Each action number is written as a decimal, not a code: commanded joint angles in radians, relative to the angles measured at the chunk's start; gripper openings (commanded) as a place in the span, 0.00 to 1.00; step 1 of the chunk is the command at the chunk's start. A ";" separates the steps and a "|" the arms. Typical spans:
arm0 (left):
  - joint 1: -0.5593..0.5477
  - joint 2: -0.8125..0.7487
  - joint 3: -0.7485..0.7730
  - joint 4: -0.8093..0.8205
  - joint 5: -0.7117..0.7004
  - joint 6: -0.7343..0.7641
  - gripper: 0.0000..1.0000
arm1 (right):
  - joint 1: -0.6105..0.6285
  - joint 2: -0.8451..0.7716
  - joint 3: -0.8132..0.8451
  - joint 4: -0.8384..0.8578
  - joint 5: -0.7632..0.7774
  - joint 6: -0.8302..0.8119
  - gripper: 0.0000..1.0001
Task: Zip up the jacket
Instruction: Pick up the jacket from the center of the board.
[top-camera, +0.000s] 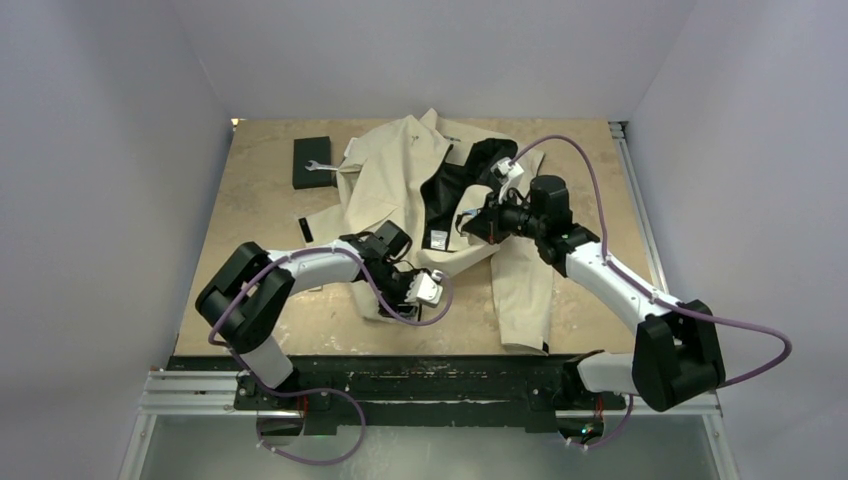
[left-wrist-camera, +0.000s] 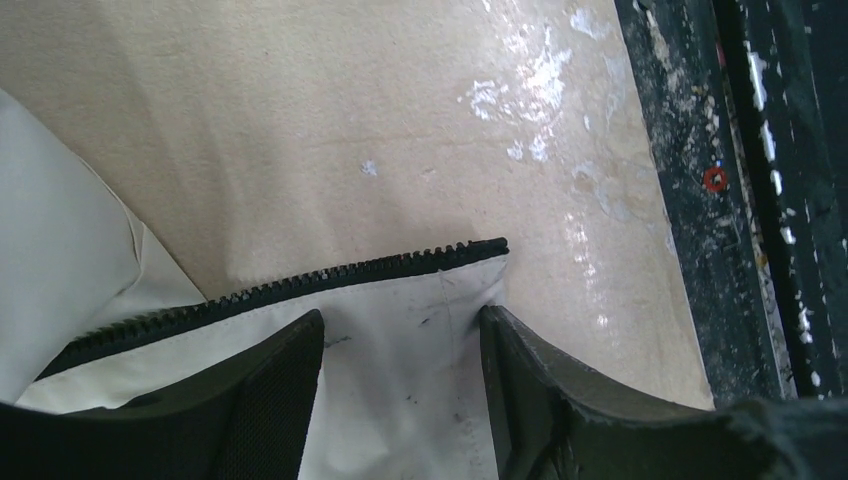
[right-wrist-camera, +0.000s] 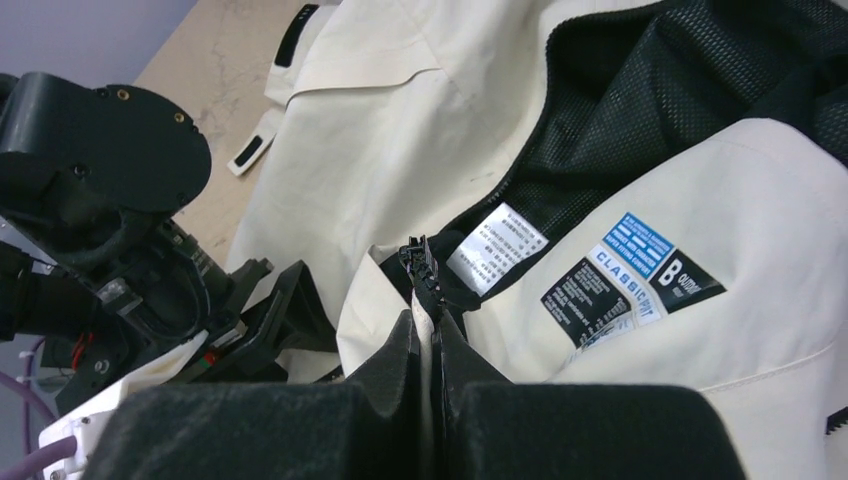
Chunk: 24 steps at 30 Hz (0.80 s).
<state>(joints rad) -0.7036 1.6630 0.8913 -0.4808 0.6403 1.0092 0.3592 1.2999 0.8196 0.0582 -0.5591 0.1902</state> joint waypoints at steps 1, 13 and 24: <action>-0.039 0.021 0.033 0.081 0.073 -0.105 0.57 | -0.013 -0.002 0.069 -0.009 0.024 -0.029 0.00; -0.042 0.081 -0.041 0.340 0.156 -0.211 0.57 | -0.027 -0.006 0.064 -0.007 0.025 -0.028 0.00; -0.041 0.017 -0.219 0.531 0.141 -0.289 0.35 | -0.035 0.022 0.061 -0.001 0.005 -0.028 0.00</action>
<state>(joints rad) -0.7403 1.6905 0.7372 -0.0021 0.8005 0.7666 0.3256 1.3239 0.8490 0.0414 -0.5415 0.1745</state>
